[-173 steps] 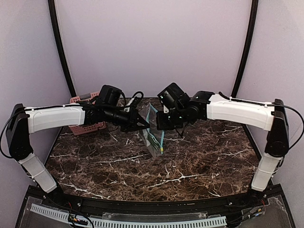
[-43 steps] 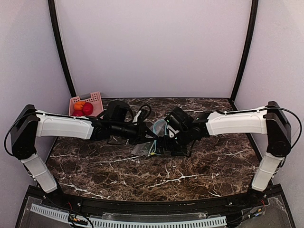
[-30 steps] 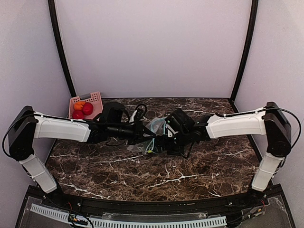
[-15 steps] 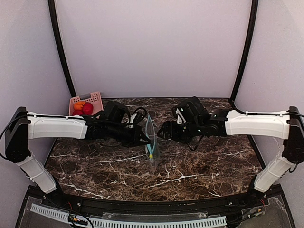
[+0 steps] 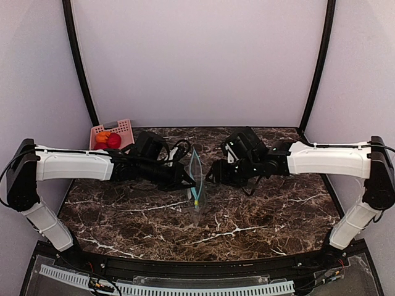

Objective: Place the food in the zip-top bag and seal the zipper
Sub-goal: Pass from the left arm to the right

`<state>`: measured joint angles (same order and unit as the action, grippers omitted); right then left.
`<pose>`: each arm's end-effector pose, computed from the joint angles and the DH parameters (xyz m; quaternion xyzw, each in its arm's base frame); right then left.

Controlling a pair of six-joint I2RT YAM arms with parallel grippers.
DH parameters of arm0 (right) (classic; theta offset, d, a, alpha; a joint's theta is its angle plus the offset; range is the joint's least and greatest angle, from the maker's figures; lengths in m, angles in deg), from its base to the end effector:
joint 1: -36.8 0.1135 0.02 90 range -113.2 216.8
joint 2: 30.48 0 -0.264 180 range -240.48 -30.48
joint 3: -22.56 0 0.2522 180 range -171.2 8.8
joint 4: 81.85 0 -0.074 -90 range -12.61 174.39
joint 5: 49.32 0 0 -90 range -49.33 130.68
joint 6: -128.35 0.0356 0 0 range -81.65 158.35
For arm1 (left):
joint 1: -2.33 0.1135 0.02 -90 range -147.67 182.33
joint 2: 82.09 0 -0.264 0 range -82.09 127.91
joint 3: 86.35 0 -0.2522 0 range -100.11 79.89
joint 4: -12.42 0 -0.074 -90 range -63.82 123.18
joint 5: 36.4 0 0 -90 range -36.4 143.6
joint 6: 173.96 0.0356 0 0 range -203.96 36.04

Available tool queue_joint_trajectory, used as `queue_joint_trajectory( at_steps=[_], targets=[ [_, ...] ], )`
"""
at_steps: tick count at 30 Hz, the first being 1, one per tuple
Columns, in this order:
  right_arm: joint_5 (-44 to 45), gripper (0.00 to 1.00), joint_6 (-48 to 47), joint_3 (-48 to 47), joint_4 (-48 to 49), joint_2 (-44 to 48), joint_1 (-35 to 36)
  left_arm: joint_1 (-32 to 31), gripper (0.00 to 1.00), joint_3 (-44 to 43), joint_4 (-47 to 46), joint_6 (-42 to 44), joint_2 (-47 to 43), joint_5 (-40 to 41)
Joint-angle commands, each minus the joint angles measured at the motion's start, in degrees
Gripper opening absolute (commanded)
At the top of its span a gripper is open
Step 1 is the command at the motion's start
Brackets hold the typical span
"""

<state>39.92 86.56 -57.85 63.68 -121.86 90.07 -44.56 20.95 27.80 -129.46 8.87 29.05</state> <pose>0.2094 0.2815 0.2513 -0.0434 0.9243 0.2974 0.2352 0.2301 -0.2674 0.2395 0.1108 0.8600 -0.4627 0.1842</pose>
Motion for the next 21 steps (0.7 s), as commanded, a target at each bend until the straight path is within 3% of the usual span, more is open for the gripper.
queue_joint_trajectory(
  at_steps=[1, 6, 10, 18, 21],
  targets=[
    [-0.68, 0.6, -1.6, -3.49, 0.58, 1.86, 0.9, -0.12, 0.01, -0.92, 0.36, 0.0, -0.78, -0.12],
    [-1.1, 0.59, -2.63, -6.14, 0.05, -0.89, 1.62, -0.13, 0.01, -0.89, 0.14, -0.19, -0.72, -0.26],
    [-1.64, 0.5, -2.99, -7.85, -0.5, -3.69, 2.16, -0.12, 0.01, -0.92, 0.04, -0.29, -0.78, -0.45],
    [-1.19, 0.24, -3.42, -10.52, -2.69, -7.18, 2.71, -0.12, 0.01, -1.07, -0.52, -0.1, -1.01, -0.84],
    [-1.55, 0.02, -3.49, -11.27, -2.7, -6.83, 2.65, -0.05, 0.01, -1.3, -0.67, 0.51, -0.77, -1.25]
  ],
)
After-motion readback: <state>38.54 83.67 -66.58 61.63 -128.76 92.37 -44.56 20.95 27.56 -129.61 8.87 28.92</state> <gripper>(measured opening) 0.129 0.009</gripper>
